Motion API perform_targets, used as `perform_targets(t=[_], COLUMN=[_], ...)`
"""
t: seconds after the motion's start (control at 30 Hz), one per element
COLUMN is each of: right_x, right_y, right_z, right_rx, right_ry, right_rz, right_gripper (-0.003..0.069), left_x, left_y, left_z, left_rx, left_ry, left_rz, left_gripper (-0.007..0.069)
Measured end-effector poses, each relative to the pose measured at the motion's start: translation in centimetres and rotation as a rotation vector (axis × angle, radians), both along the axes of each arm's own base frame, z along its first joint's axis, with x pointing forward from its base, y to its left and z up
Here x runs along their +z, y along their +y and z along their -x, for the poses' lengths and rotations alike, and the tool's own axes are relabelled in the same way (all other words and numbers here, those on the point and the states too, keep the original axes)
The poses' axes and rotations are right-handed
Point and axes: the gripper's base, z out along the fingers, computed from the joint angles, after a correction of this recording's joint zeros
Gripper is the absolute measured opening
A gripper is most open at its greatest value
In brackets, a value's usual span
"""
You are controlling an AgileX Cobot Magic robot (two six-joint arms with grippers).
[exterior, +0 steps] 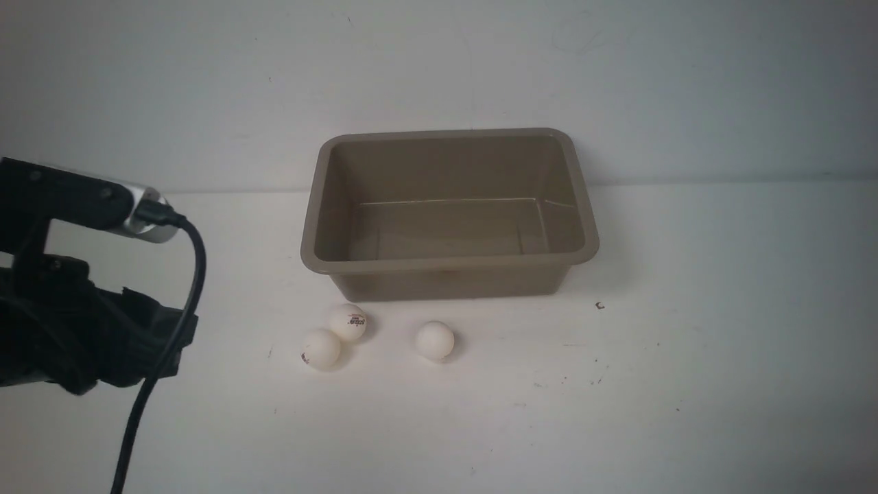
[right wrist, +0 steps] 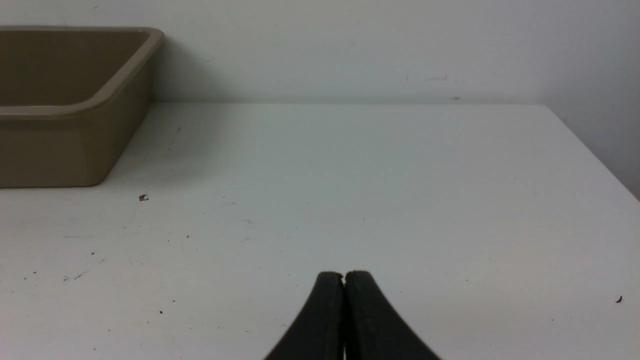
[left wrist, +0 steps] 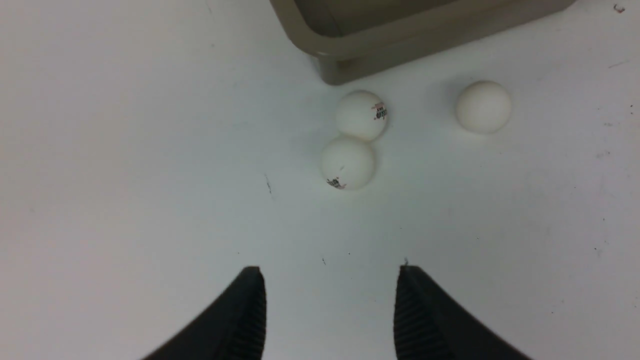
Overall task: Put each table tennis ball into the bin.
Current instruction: Use the left arm to clamp the table tennis ball closest to it
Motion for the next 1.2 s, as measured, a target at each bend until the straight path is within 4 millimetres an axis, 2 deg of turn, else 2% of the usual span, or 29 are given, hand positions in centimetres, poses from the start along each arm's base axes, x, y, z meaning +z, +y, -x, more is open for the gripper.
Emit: perform_targets(t=[0.13,0.33,0.67,0.9,1.2], right_x=[0.0,0.0,0.0,0.0,0.0], right_y=[0.0,0.0,0.0,0.0,0.0], right_z=[0.0,0.0,0.0,0.0,0.0], right_rx=[0.000,0.000,0.000,0.000,-0.003], right_ry=[0.000,0.000,0.000,0.000,-0.001], right_rz=[0.000,0.000,0.000,0.000,-0.015], right_gripper=[-0.0015,-0.0015,-0.0015,-0.0015,-0.0015], left_x=[-2.4,-5.1,-7.8,-10.0,-13.0], left_y=[-0.2,-1.4,-3.1,-3.5,-3.2], left_z=[-2.6,-5.5,-12.8,-15.1,-15.7], left_rx=[0.009,-0.058,-0.120,-0.155,-0.139], left_ry=[0.100,0.164,0.216,0.287,0.383], left_rz=[0.031,0.025,-0.009,-0.053,-0.085], left_gripper=[0.0400,0.0465,0.0471,0.0471,0.0471])
